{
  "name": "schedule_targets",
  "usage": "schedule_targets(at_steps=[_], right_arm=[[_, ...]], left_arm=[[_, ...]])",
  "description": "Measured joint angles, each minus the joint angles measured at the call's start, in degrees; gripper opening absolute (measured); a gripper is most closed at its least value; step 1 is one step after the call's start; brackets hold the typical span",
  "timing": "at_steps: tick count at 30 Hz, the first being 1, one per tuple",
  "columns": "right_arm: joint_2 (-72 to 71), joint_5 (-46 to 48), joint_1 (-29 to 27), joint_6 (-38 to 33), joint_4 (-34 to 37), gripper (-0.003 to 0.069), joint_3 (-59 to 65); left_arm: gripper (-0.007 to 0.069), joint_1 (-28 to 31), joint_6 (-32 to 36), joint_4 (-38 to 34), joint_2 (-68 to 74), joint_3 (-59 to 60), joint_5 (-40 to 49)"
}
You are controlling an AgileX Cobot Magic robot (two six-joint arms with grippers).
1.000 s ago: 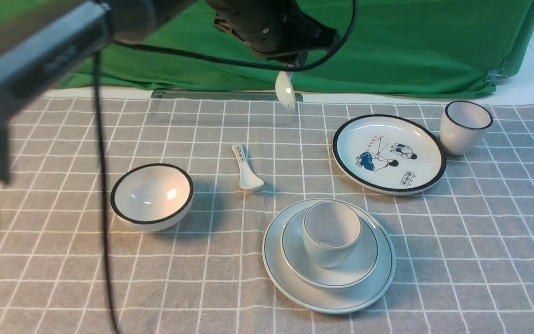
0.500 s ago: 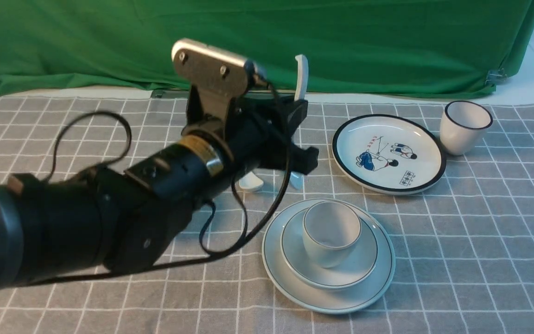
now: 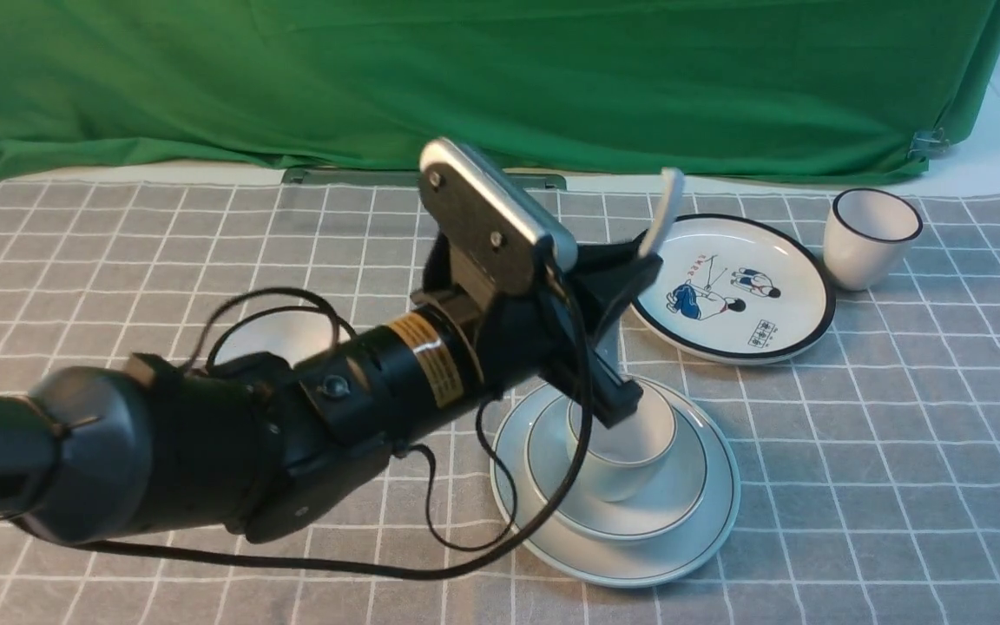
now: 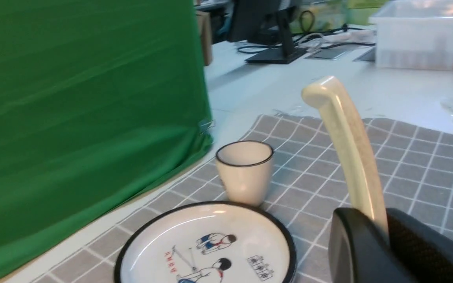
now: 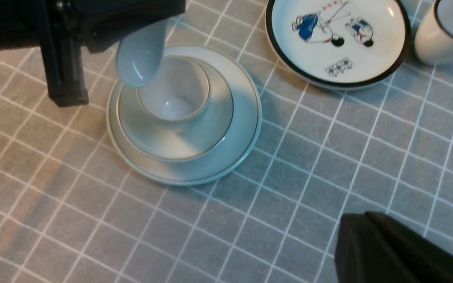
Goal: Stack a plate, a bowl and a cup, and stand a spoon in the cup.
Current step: Use the left arm to put the blue soup spoon into the blue teacup in the middle
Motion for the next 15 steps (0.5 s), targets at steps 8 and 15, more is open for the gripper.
schedule_targets(at_steps=[8, 15], right_arm=[[0.0, -1.8, 0.0, 0.0, 0.0, 0.0020, 0.2], [0.0, -2.5, 0.0, 0.0, 0.0, 0.0020, 0.2]], left_arm=[[0.0031, 0.0, -0.1, 0.0, 5.1, 0.0, -4.2], [0.0031, 0.0, -0.1, -3.0, 7.4, -0.1, -6.8]])
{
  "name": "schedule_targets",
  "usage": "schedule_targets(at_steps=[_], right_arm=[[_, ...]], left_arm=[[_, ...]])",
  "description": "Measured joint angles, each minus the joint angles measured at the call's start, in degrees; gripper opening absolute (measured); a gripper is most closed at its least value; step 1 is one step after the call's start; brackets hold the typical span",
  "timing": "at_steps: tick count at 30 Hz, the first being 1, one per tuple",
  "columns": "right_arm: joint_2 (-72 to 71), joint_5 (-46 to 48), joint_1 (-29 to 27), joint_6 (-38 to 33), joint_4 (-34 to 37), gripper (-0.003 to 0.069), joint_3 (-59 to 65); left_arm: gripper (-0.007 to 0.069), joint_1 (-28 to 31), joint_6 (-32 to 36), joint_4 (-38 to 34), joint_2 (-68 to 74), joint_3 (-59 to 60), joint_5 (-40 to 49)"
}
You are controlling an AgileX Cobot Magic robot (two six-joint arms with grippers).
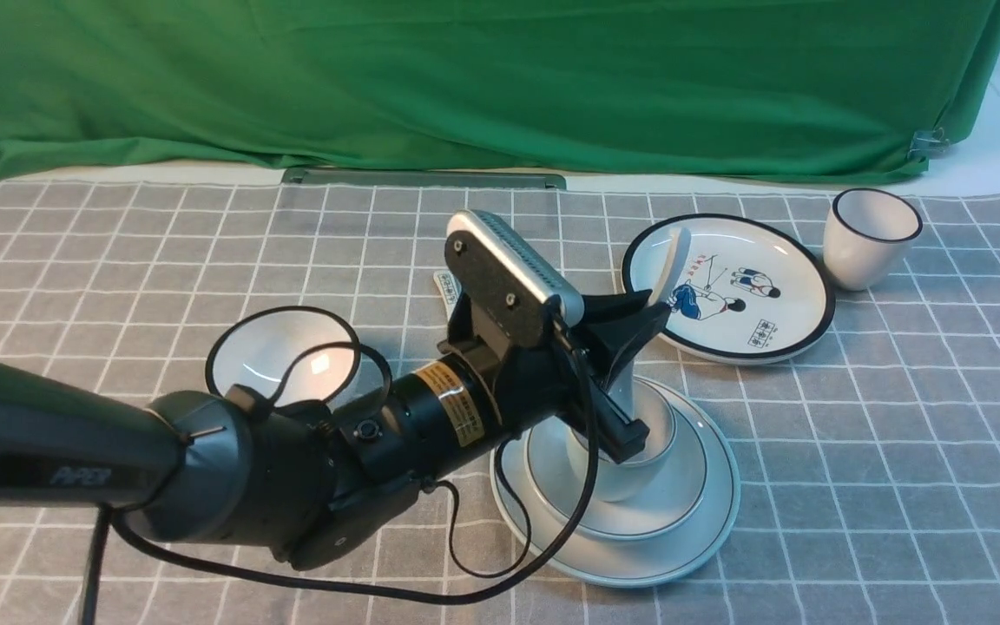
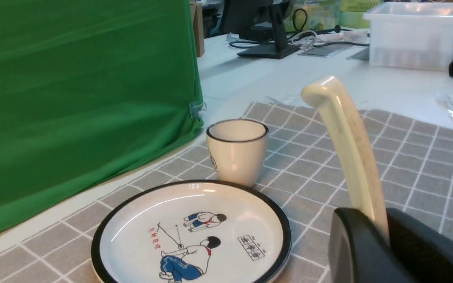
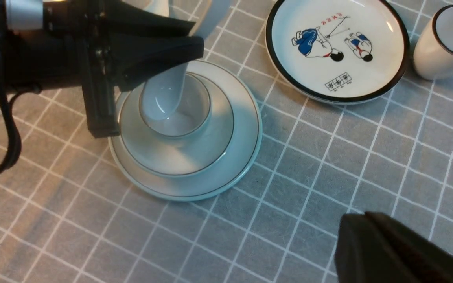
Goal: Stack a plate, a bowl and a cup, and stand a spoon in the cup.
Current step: Use the left arm to put the blue soup spoon into the blue teacup in the middle
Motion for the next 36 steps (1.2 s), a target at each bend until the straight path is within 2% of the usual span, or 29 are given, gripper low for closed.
schedule_targets(at_steps=[15, 25, 29, 31, 34, 36], right_arm=[[0.0, -0.1, 0.0, 0.1, 0.0, 0.0020, 0.0], [0.0, -0.2, 0.0, 0.2, 0.0, 0.0020, 0.0], [0.0, -0.2, 0.0, 0.2, 0.0, 0.0020, 0.0], [0.0, -0.3, 0.0, 0.2, 0.0, 0.0020, 0.0], [0.0, -0.5, 0.0, 0.2, 0.0, 0.0020, 0.0], [-0.3, -1.2, 0.0, -0.1, 0.0, 0.0020, 0.0]], left_arm=[[0.0062, 0.0, 0.0, -1.0, 3.6, 0.2, -0.4], [0.0195, 0.0, 0.1, -1.0, 3.2, 0.2, 2.1], [0.0248, 0.0, 0.1, -1.0, -1.5, 0.3, 12.2], [0.0261, 0.0, 0.1, -1.0, -5.9, 0.3, 20.5], [0.0253, 0.0, -0.3, -1.5, -13.5, 0.3, 33.1], [0.0216, 0.0, -0.9, -2.8, -19.0, 0.3, 40.9]])
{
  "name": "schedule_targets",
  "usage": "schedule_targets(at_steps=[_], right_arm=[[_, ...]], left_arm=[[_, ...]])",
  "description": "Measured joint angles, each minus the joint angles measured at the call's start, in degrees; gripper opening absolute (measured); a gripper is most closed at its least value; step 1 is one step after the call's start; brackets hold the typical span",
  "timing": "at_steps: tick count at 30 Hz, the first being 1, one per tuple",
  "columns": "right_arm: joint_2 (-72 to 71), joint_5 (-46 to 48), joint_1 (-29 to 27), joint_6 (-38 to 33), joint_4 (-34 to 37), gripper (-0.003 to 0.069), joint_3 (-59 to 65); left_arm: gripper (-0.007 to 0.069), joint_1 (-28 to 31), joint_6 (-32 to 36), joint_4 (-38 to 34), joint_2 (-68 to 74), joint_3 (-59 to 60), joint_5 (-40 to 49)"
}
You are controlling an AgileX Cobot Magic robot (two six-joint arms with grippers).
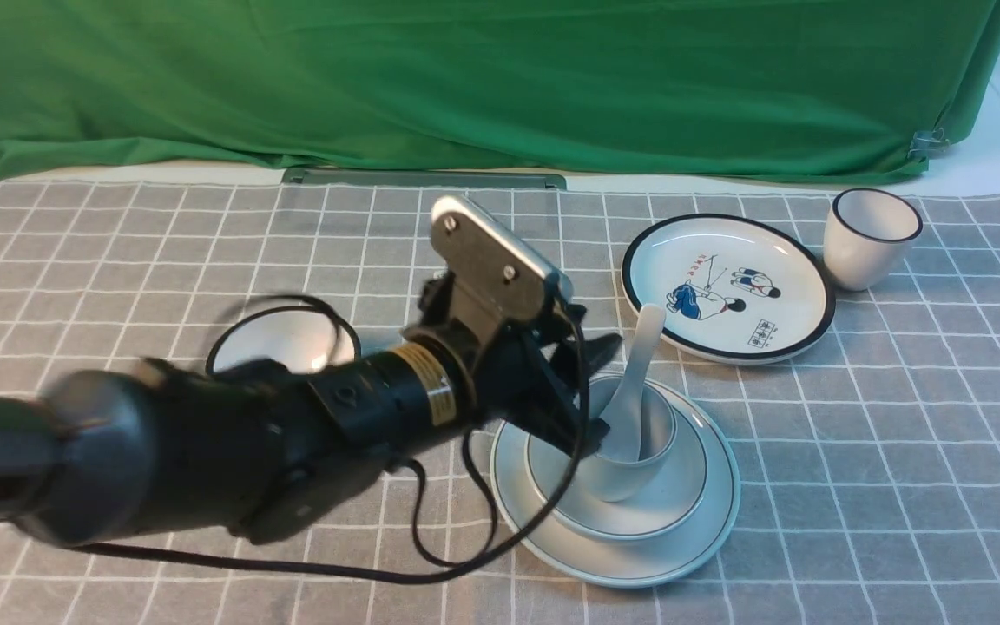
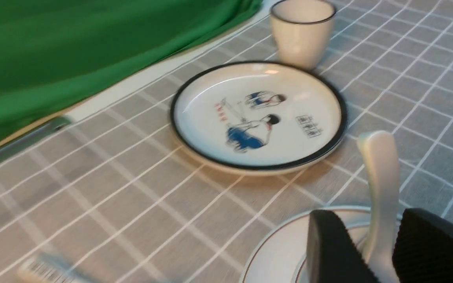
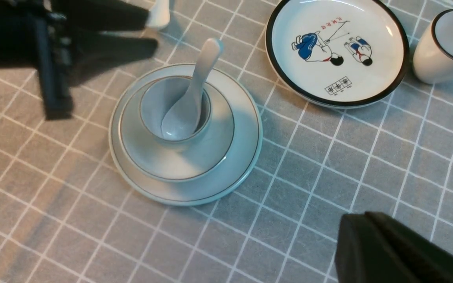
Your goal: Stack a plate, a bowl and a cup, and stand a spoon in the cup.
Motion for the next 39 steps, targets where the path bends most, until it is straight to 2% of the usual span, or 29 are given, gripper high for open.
schedule_targets(at_steps=[5, 10, 14, 22, 27, 39], right_arm=[[-6.3, -6.3, 0.0, -1.1, -0.5, 0.0020, 0.8], [-20.3, -16.9, 0.0, -1.4, -1.9, 0.0020, 7.1], [-30.4, -24.9, 0.0, -1.8, -2.1, 0.0020, 16.7], [-48.0, -47.3, 0.0, -1.7, -2.1, 0.0020, 35.9], [-50.8, -50.0, 0.0, -1.7, -2.1, 0.0022, 39.5], [-50.9, -50.9, 0.0, -1.7, -2.1, 0.0035, 39.6]], left_arm=[[0.0072, 0.1, -0.2, -2.6, -13.5, 0.0, 18.8], [0.0007, 0.1, -1.0, -3.7, -26.1, 1.1, 31.6], [0.0005, 0.1, -3.8, -4.0, -33.9, 4.6, 33.0], [0.0007, 0.1, -10.3, -4.3, -49.7, 17.6, 33.5], [0.0008, 0.1, -10.7, -5.0, -54.5, 22.1, 33.6], [0.0010, 0.1, -10.7, -5.0, -55.9, 22.4, 32.1]])
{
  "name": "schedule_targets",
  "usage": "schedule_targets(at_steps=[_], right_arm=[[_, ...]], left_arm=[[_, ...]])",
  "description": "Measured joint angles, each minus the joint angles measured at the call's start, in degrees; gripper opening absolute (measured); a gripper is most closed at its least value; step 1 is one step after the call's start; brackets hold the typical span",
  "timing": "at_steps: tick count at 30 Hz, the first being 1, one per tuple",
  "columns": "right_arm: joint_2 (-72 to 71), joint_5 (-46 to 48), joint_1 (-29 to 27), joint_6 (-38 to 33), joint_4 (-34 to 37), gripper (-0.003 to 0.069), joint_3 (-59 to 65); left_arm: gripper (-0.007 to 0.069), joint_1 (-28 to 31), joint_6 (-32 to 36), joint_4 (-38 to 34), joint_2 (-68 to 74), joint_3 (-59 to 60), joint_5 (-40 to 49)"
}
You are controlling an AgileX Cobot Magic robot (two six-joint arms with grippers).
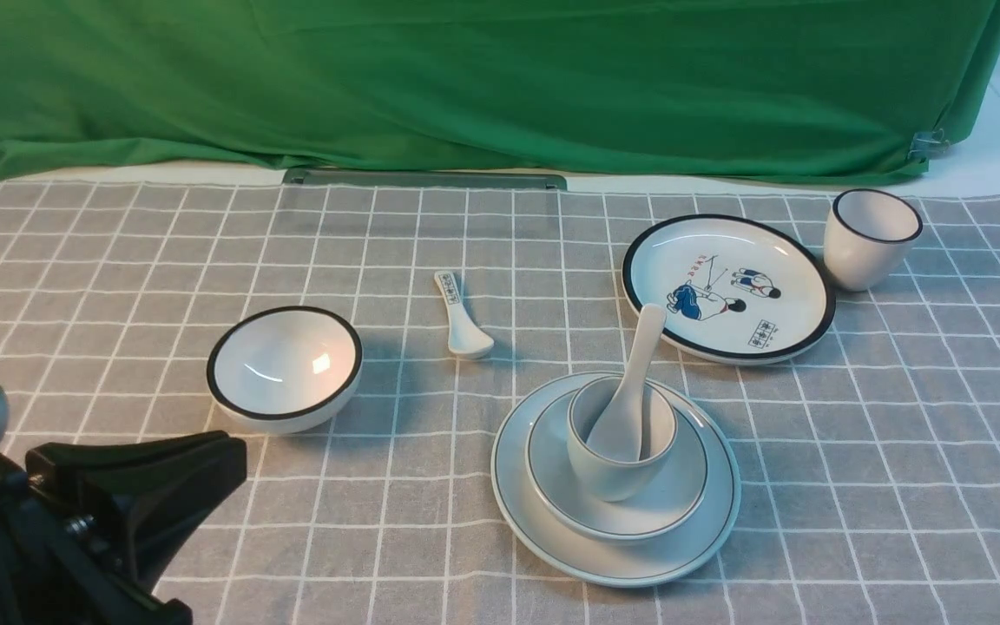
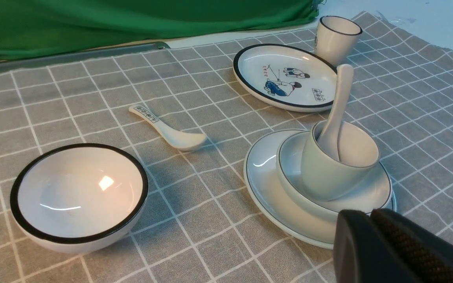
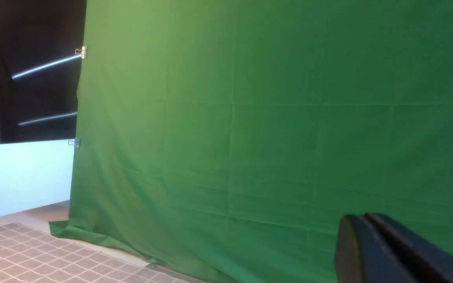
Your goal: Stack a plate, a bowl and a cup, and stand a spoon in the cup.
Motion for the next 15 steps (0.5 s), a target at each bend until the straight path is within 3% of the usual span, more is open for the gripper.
schedule_targets(at_steps=[11, 15], right_arm=[[0.0, 0.0, 0.0, 0.0, 0.0, 0.0067, 0.0], [0.0, -0.1, 0.0, 0.0, 0.0, 0.0079, 0.0]], left_arm=[[0.0010, 0.0, 0.2, 0.0, 0.0, 0.0, -0.2], [0.0010, 0.0, 4.0, -1.2, -3.2, 0.0, 0.4]])
